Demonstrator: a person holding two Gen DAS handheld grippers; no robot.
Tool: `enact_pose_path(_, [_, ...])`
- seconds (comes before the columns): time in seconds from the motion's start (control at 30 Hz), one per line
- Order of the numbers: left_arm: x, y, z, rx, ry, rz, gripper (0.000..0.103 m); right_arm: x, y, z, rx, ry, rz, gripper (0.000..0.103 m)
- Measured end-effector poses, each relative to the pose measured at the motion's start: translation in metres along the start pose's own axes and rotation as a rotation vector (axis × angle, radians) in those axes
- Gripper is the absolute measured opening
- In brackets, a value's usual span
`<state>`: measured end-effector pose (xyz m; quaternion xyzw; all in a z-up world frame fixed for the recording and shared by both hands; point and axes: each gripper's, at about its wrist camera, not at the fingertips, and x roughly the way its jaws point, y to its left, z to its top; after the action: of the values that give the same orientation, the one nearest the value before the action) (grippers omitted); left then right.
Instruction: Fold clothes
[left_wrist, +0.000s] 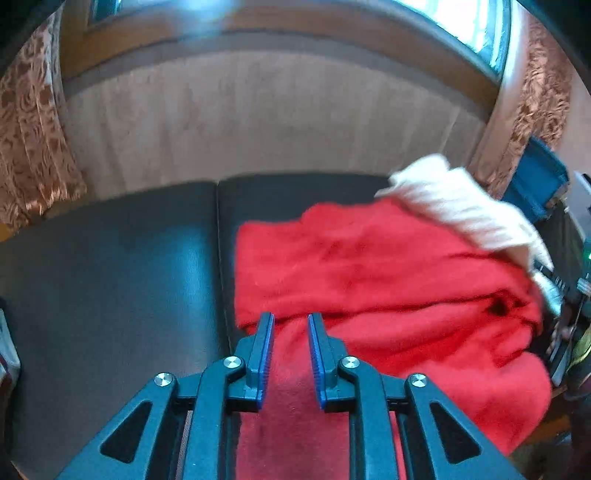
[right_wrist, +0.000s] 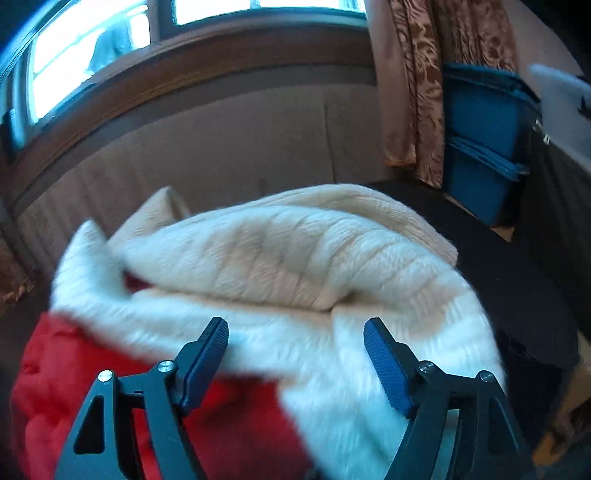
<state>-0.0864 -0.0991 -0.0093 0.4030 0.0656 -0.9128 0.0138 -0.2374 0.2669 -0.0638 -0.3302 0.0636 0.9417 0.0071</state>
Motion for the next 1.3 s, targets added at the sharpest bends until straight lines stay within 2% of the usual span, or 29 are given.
enact_pose_path(0.07, [-0.008,-0.006,0.004,0.013,-0.023,-0.040,0.026,-0.019,0.010,-0.013,-0.012,-0.014,0.019,0.078])
enact_pose_path(0.17, [-0.012,-0.031,0.005,0.084,-0.023,-0.085,0.026,-0.036,0.021,-0.035,-0.062,-0.007,0.021,0.082])
enact_pose_path(0.33, [0.007,-0.112,0.005,0.333,-0.039,-0.086,0.026,-0.046,0.028,-0.071,-0.144,0.048,0.034,0.089])
enact_pose_path(0.4, [0.024,-0.139,0.008,0.418,-0.026,-0.089,0.026,-0.047,0.028,-0.078,-0.158,0.038,0.046,0.091])
enact_pose_path(0.53, [0.059,-0.183,0.009,0.589,0.003,-0.079,0.027,-0.034,0.020,-0.081,-0.121,0.040,0.074,0.099])
enact_pose_path(0.6, [0.072,-0.196,0.008,0.642,0.026,-0.100,0.027,-0.024,0.012,-0.083,-0.077,0.048,0.097,0.101])
enact_pose_path(0.7, [0.088,-0.205,0.007,0.667,0.086,-0.136,0.027,-0.020,0.007,-0.090,-0.039,0.016,0.115,0.103])
enact_pose_path(0.8, [0.102,-0.202,0.007,0.647,0.152,-0.189,0.027,-0.018,0.008,-0.095,-0.043,-0.007,0.107,0.103])
enact_pose_path(0.83, [0.103,-0.195,0.010,0.605,0.150,-0.205,0.022,-0.018,0.008,-0.096,-0.045,-0.015,0.105,0.103])
enact_pose_path(0.87, [0.102,-0.182,0.016,0.526,0.147,-0.225,0.001,-0.017,0.008,-0.097,-0.046,-0.019,0.105,0.103])
enact_pose_path(1.0, [0.079,-0.091,0.053,0.108,0.044,-0.210,0.000,-0.017,0.011,-0.101,-0.047,-0.019,0.097,0.103])
enact_pose_path(1.1, [0.057,-0.010,0.066,-0.113,-0.009,-0.147,0.000,-0.017,0.011,-0.101,-0.043,-0.013,0.091,0.103])
enact_pose_path(1.13, [0.050,0.012,0.068,-0.157,-0.016,-0.130,0.000,-0.016,0.011,-0.100,-0.042,-0.009,0.087,0.103])
enact_pose_path(1.2, [0.035,0.048,0.066,-0.212,-0.027,-0.107,0.000,-0.015,0.012,-0.098,-0.037,-0.006,0.074,0.103])
enact_pose_path(1.27, [0.022,0.056,0.061,-0.163,-0.039,-0.088,0.015,-0.015,0.014,-0.097,-0.031,-0.003,0.061,0.103])
enact_pose_path(1.3, [0.020,0.048,0.058,-0.112,-0.041,-0.090,0.017,-0.014,0.014,-0.098,-0.026,-0.006,0.052,0.103])
